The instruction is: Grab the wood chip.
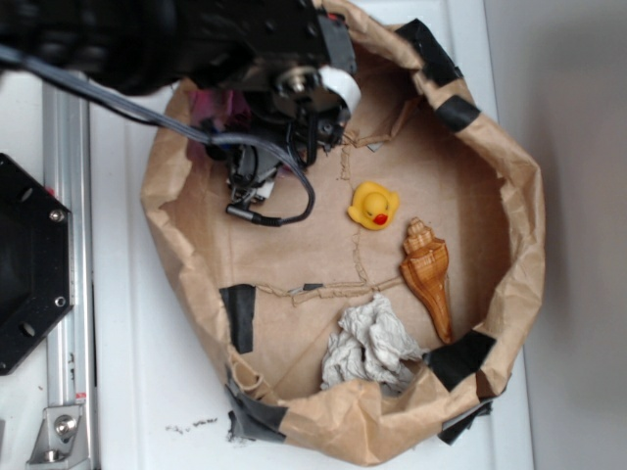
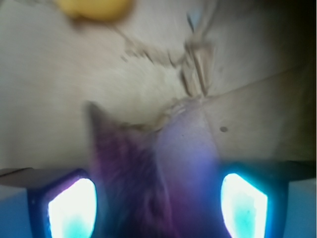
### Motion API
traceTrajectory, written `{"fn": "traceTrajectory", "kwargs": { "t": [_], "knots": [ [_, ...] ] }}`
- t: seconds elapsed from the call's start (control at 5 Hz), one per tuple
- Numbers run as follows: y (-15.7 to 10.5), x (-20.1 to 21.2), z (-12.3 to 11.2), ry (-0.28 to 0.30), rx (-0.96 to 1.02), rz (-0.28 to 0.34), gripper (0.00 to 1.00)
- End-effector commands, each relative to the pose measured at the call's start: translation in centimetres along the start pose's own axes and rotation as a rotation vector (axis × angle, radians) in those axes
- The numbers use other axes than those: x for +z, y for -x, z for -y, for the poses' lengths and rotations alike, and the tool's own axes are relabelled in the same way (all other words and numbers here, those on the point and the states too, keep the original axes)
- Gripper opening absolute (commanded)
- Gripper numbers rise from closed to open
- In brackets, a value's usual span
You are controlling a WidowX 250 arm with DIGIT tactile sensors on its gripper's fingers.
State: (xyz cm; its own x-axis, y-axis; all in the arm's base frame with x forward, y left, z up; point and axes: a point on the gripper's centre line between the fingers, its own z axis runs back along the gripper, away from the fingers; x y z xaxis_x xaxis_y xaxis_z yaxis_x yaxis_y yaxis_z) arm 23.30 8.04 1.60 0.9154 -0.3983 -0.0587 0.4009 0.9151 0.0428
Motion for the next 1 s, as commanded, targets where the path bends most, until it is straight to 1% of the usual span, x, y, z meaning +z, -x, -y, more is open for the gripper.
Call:
{"fn": "traceTrajectory", "kwargs": {
  "t": [0.0, 0.2, 0.4, 0.6, 0.8],
  "knots": [
    [-1.6, -1.2, 1.3, -0.035, -0.055, 0.032, 1.00],
    [-1.4, -2.3, 1.7, -0.029, -0.056, 0.025, 1.00],
    [-1.2, -2.5, 2.0, -0.034, -0.033, 0.037, 0.00],
    [-0.8, -1.8, 2.2, -0.032, -0.038, 0.057, 0.00],
    [-0.8, -1.8, 2.1, -0.030, -0.034, 0.055, 0.00]
  ]
}}
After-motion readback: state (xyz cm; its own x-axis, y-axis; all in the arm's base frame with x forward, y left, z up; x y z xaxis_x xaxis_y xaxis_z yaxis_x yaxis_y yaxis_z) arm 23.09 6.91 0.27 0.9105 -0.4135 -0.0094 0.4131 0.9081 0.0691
